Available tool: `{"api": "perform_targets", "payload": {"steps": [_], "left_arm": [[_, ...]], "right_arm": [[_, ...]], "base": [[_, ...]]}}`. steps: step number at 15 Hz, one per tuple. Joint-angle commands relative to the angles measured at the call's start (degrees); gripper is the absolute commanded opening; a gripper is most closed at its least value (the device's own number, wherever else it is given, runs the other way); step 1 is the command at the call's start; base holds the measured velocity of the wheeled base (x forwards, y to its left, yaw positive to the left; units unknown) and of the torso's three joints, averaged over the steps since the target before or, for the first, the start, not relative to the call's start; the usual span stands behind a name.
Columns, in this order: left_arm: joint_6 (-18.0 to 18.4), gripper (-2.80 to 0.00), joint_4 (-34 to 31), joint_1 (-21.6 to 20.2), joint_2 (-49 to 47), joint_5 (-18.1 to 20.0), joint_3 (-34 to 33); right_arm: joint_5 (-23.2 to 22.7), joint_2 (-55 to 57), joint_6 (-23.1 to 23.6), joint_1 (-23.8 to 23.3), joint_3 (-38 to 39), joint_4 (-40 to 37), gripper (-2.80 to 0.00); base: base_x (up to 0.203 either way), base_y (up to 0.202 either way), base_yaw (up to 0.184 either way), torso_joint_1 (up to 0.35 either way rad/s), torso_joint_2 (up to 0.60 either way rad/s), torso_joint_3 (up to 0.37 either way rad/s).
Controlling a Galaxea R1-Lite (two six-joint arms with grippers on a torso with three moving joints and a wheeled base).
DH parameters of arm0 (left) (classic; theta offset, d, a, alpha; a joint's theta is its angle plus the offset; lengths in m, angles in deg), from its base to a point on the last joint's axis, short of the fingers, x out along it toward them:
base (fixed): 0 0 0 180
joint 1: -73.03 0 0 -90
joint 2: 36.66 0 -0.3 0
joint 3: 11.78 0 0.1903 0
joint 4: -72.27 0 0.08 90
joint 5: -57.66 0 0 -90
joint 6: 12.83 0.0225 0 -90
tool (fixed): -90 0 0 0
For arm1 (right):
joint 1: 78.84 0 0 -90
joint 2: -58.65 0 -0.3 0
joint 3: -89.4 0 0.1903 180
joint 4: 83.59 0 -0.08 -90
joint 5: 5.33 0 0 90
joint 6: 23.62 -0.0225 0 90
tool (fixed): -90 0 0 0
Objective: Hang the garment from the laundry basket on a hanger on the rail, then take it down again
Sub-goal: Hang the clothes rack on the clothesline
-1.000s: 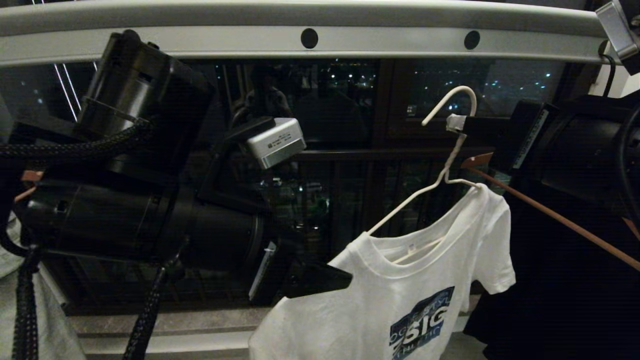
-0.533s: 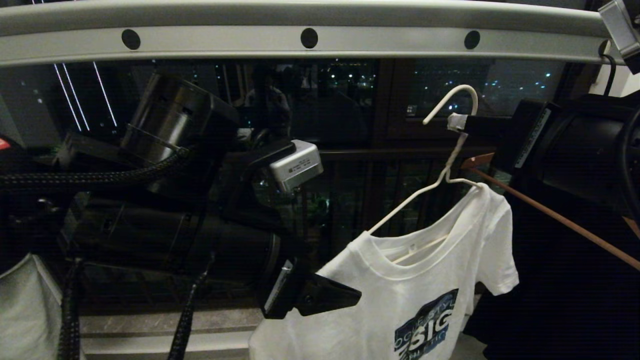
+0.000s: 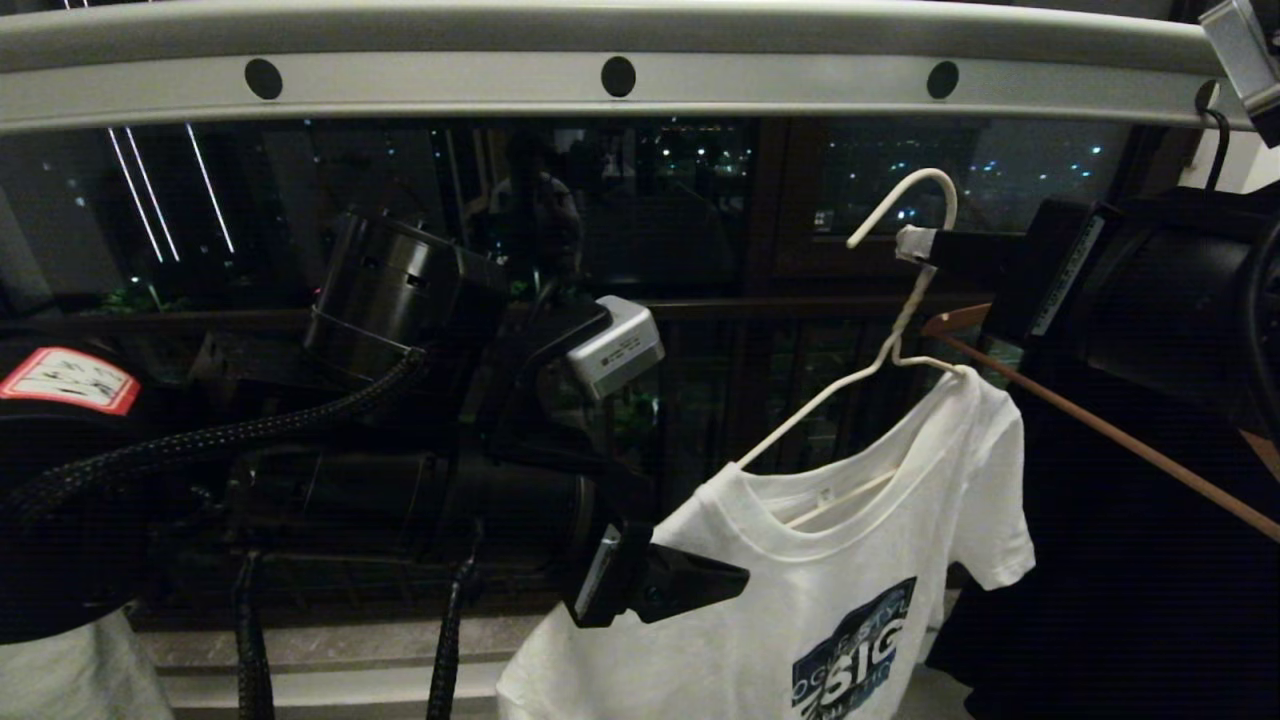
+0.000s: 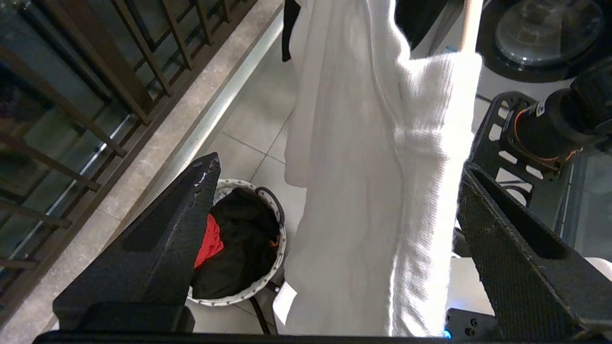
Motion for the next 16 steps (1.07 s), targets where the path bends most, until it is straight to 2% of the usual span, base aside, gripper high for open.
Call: {"api": "perform_targets", "payload": {"steps": [1, 7, 8, 16], "left_arm": [[0.02, 0.00, 0.02, 0.01, -0.10, 0.09, -0.03], [0.02, 0.00, 0.08, 0.01, -0.10, 0.09, -0.12], [0.02, -2.80, 0.08, 0.01, -0.10, 0.09, -0.12], [0.29, -2.80, 0.08, 0.10, 0.17, 0.09, -0.56]], "right_arm": [[0.09, -0.02, -0.09, 0.04, 0.01, 0.13, -2.80], [0.09, -0.02, -0.09, 0.04, 0.01, 0.13, -2.80], [0.09, -0.02, -0.09, 0.04, 0.01, 0.13, -2.80], [0.09, -0.02, -0.09, 0.04, 0.01, 0.22, -2.80]], "base": [[0.000, 0.000, 0.000, 0.000, 0.00, 0.000], [0.000, 0.000, 0.000, 0.000, 0.00, 0.000], [0.000, 0.000, 0.000, 0.000, 0.00, 0.000], [0.000, 0.000, 0.000, 0.000, 0.00, 0.000]]}}
